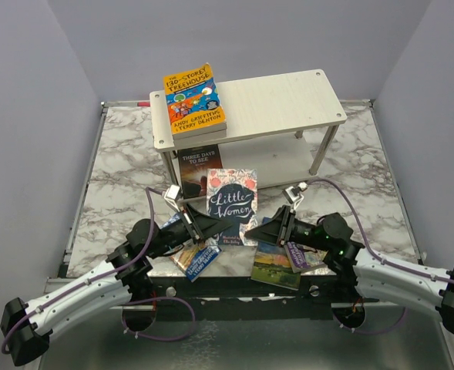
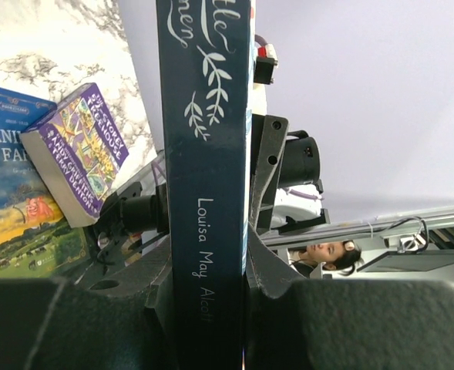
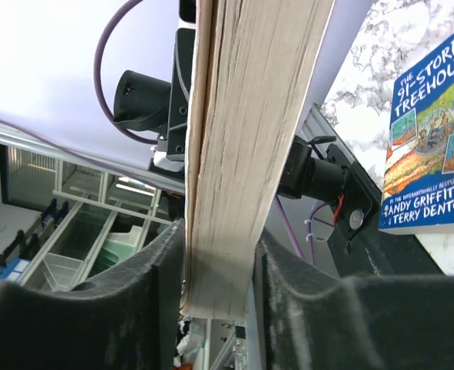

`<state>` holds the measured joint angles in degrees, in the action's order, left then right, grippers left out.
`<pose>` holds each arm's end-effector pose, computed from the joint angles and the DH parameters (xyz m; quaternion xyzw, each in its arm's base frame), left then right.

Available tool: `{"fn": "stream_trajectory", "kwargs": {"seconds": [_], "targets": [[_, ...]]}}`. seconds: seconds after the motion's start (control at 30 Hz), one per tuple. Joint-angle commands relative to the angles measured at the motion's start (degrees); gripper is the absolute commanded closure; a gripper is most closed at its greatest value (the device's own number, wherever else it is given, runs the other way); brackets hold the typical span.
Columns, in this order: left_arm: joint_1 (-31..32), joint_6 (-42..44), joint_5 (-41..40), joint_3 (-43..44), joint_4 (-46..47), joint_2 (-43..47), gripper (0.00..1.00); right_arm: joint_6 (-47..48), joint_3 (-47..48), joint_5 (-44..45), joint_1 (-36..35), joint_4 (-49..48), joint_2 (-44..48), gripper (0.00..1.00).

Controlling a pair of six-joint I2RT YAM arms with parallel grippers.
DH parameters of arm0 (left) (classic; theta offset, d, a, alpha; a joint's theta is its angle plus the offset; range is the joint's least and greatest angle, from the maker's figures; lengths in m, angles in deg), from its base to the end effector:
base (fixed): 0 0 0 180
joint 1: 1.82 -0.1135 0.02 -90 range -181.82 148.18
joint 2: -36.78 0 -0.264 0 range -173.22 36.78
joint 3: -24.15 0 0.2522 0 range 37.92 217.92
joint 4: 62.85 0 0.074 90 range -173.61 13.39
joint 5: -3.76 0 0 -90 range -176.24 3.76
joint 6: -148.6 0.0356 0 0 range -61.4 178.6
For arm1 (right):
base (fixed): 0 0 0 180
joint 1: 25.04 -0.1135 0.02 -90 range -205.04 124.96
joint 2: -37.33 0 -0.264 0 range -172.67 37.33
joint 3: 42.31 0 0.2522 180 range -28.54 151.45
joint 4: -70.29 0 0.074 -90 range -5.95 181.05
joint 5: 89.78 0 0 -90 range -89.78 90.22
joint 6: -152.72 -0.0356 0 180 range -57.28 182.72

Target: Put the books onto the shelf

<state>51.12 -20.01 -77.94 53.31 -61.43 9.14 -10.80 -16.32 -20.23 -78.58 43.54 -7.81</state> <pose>0.0847 -0.1207 0.2483 -0.1014 0.6814 -0.6799 0.2513 0.0960 0.1509 0.2321 -0.0191 0.6616 0.7150 0.2254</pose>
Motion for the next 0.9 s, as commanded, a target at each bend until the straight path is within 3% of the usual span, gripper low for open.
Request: {"fn": "stream_trajectory", "kwargs": {"seconds": [0.0,0.1,0.2,0.27,0.37,0.57,0.7,0.87], "targets": [[0.1,1.9,-1.6,-0.4,4.5,0.9,1.00,1.4,4.2,0.4,-0.4,-0.7,-0.6,0.62],[0.1,2.6,-2.1,-0.7,3.9,0.4,1.00,1.8,4.7,1.4,-0.4,0.0,-1.0,0.72],[0.0,3.2,-2.0,-1.0,3.4,-0.5,1.00,2.3,5.4,1.7,-0.4,0.8,-0.7,0.97],[0.1,3.8,-2.3,-0.9,2.4,-0.6,1.00,3.4,6.2,2.5,-0.4,4.4,0.8,0.99],[0.1,5.3,-3.7,-0.8,-1.4,0.4,0.83,6.4,8.5,4.4,-0.4,12.8,4.3,0.99],[0.1,8.5,-7.1,0.2,-10.7,4.3,0.27,12.3,13.0,8.3,-0.4,30.0,11.0,1.00],[0.0,10.4,-7.9,0.8,-16.4,6.7,0.04,16.5,17.3,10.7,-0.4,41.1,13.8,0.99],[0.0,14.4,-11.5,3.7,-24.5,8.6,0.01,24.1,24.9,12.4,-0.4,54.2,15.6,1.00]]}}
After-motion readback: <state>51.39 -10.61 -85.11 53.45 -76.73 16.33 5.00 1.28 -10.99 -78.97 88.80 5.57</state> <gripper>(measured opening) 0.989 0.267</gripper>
